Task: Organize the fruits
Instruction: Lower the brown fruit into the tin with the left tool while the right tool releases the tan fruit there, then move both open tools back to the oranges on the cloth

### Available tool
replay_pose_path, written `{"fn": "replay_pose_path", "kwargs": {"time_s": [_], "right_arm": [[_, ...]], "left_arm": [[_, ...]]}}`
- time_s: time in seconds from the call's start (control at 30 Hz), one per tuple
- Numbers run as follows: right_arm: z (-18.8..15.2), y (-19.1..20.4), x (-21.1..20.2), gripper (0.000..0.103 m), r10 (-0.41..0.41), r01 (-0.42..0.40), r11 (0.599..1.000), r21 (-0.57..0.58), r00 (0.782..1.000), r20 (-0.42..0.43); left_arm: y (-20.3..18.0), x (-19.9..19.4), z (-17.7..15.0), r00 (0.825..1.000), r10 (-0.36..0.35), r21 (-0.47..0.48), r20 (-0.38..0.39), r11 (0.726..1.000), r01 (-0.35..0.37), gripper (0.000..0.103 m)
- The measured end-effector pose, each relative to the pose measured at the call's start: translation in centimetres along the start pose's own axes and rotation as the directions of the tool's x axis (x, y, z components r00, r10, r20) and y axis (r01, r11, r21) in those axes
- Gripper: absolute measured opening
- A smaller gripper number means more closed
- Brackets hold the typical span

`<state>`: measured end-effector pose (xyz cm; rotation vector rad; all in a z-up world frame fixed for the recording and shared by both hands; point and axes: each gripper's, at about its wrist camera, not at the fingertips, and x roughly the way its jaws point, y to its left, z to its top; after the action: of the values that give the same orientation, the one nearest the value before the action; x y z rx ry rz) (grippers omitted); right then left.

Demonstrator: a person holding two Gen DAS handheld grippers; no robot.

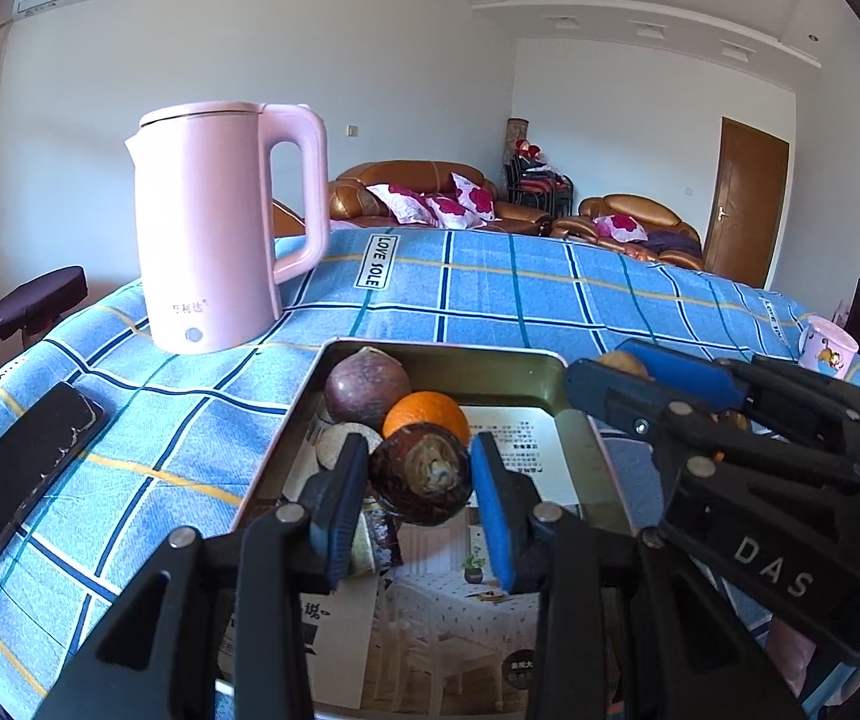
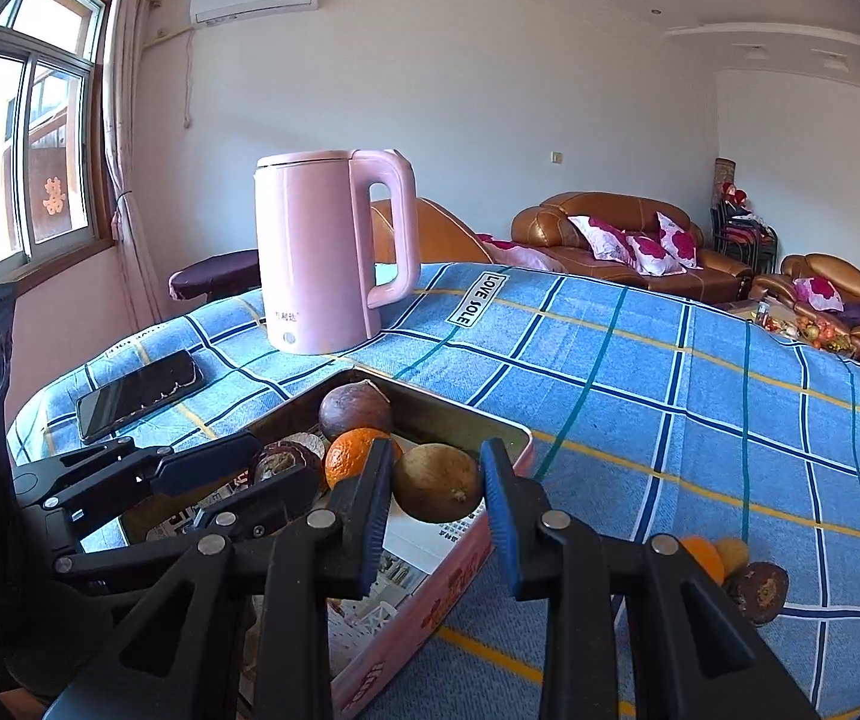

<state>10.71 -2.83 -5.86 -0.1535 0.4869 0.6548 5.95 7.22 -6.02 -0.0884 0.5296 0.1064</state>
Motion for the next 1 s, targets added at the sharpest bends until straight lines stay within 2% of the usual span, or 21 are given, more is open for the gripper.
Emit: {"fn": "replay_pose_path", "kwargs": {"time_s": [0.83,0.9,1.0], "right_arm": [[-0.6,0.8,2.9,0.032,0.039,-0.040,0.999,0.001,0.994,-0.106],[-0.6,0.9,3.1,0.032,0.039,-0.040,0.999,-0.002,0.992,-0.118],[-0.7,1.1,3.4,0.032,0.045,-0.048,0.999,-0.015,0.990,-0.134]], "left_arm": [[2.2,0.4,-0.3,0.999,0.027,-0.059,-0.020,0.998,-0.028,0.037],[2.3,0.3,-0.3,0.999,0.036,-0.062,-0.016,0.997,-0.037,0.038],[2.6,0.0,-0.2,0.999,0.052,-0.072,-0.004,0.996,-0.052,0.045]]}}
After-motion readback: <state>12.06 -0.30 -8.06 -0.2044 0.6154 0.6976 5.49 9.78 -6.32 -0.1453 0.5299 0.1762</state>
